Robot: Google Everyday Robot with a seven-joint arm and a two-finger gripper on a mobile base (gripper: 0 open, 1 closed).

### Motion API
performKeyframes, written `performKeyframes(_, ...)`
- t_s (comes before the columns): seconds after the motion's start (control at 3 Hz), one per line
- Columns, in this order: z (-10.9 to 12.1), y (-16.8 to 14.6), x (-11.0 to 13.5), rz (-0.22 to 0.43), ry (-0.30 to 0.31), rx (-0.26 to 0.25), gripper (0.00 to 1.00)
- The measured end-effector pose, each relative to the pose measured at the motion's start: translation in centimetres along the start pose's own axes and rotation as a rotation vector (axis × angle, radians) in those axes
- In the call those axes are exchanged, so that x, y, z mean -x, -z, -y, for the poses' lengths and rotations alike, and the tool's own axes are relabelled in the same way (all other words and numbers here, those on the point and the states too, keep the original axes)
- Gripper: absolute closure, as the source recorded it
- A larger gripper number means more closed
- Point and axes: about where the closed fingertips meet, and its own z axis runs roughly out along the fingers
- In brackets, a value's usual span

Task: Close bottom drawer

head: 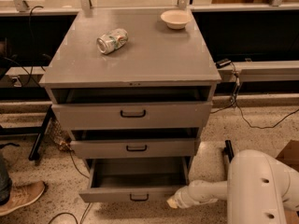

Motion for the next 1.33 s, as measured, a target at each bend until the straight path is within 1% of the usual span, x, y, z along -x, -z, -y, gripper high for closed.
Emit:
performKeyframes(0.33, 0.8, -0.6, 2.9, 0.034, 0.065, -0.013, 1.00)
performKeyframes(0.67, 0.8, -0.6, 2.9, 0.035, 0.065, -0.013, 1.00)
performKeyframes(1.0, 3.3, -0.3, 8.1, 0.149, 0.095, -0.036, 1.00)
performKeyframes(1.33, 3.2, -0.3, 8.0, 0.149, 0.095, -0.036, 1.00)
